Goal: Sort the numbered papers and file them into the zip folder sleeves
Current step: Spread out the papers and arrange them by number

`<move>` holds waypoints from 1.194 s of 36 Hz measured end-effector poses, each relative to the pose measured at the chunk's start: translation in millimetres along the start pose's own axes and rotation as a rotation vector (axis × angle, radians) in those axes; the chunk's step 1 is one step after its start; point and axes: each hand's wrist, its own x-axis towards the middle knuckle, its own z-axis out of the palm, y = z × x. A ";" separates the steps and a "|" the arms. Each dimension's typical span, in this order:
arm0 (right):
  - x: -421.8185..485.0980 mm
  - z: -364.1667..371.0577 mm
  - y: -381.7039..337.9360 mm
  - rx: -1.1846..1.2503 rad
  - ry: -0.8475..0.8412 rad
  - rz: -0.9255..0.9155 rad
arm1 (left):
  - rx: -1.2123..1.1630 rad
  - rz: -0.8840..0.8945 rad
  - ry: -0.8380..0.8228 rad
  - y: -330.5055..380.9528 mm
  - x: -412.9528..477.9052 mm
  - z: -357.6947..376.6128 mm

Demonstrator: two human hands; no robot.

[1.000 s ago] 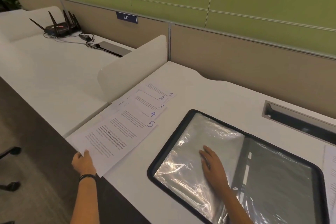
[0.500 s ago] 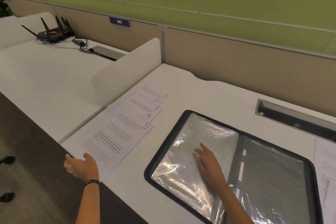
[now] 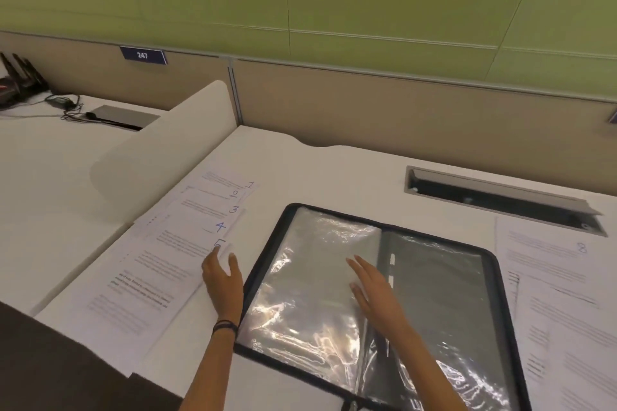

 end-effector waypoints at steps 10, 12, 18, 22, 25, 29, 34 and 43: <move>-46.8 -32.8 49.1 -0.027 0.107 0.161 | 0.093 0.254 -0.438 38.7 -67.9 88.2; -57.1 -37.8 57.7 -0.032 0.152 0.206 | 0.112 0.298 -0.497 45.8 -81.6 101.3; -91.2 -52.7 81.4 -0.020 0.285 0.286 | 0.109 0.398 -0.653 68.7 -125.6 136.0; -117.5 -66.7 93.6 -0.087 0.333 0.377 | 0.069 0.426 -0.736 87.5 -161.8 160.1; -135.9 -75.0 107.7 -0.154 0.343 0.466 | 0.062 0.460 -0.801 100.2 -191.2 179.0; -160.9 -80.8 126.3 -0.129 0.388 0.538 | 0.046 0.522 -0.931 116.8 -233.0 201.0; -194.9 -89.3 141.4 -0.109 0.441 0.582 | 0.069 0.577 -1.128 130.7 -282.0 225.9; -231.6 -93.9 168.6 -0.134 0.446 0.711 | 0.077 0.567 -1.262 151.5 -332.1 261.1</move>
